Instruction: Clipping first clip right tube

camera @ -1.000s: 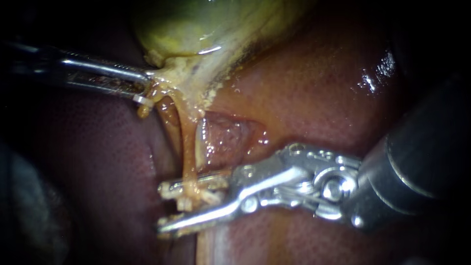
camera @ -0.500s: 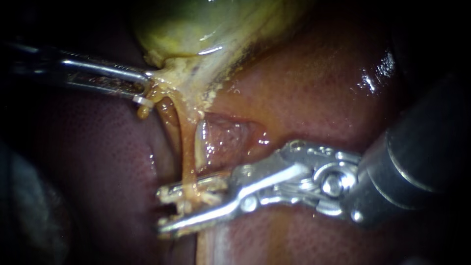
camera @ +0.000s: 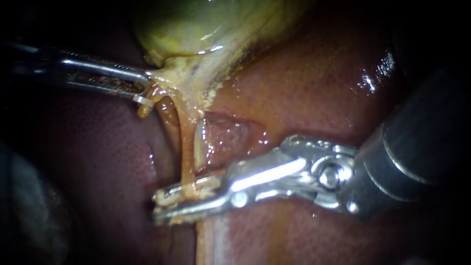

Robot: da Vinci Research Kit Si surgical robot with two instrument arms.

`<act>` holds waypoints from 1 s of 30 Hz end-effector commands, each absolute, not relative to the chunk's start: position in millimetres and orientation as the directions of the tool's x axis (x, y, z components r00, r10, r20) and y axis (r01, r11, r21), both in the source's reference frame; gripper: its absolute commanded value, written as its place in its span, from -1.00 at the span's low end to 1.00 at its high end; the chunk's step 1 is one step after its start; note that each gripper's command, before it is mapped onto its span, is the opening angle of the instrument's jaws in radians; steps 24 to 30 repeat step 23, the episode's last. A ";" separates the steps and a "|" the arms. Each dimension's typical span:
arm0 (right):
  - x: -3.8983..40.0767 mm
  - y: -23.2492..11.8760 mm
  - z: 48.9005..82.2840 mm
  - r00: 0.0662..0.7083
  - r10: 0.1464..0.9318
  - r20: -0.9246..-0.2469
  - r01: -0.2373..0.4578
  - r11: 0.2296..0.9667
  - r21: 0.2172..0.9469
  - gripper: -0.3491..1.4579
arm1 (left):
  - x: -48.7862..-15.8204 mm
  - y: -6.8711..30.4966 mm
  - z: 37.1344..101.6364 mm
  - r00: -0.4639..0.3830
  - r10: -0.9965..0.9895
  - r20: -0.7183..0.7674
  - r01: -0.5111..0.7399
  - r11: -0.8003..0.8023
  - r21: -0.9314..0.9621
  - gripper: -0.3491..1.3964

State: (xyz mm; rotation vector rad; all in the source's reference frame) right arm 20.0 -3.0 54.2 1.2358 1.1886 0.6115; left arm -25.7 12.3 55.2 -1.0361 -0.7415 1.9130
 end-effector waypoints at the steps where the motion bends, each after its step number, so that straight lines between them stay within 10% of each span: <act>1: 20.1 -2.9 54.1 0.332 0.879 -0.341 0.220 0.280 0.934 -0.80 | -25.8 12.3 55.3 -0.327 0.864 -0.384 -0.379 -0.492 -0.784 -1.00; 30: 19.5 -3.0 55.2 0.369 0.876 -0.309 0.172 0.263 0.949 -1.00 | -25.8 12.4 55.4 -0.327 0.864 -0.384 -0.379 -0.492 -0.784 -1.00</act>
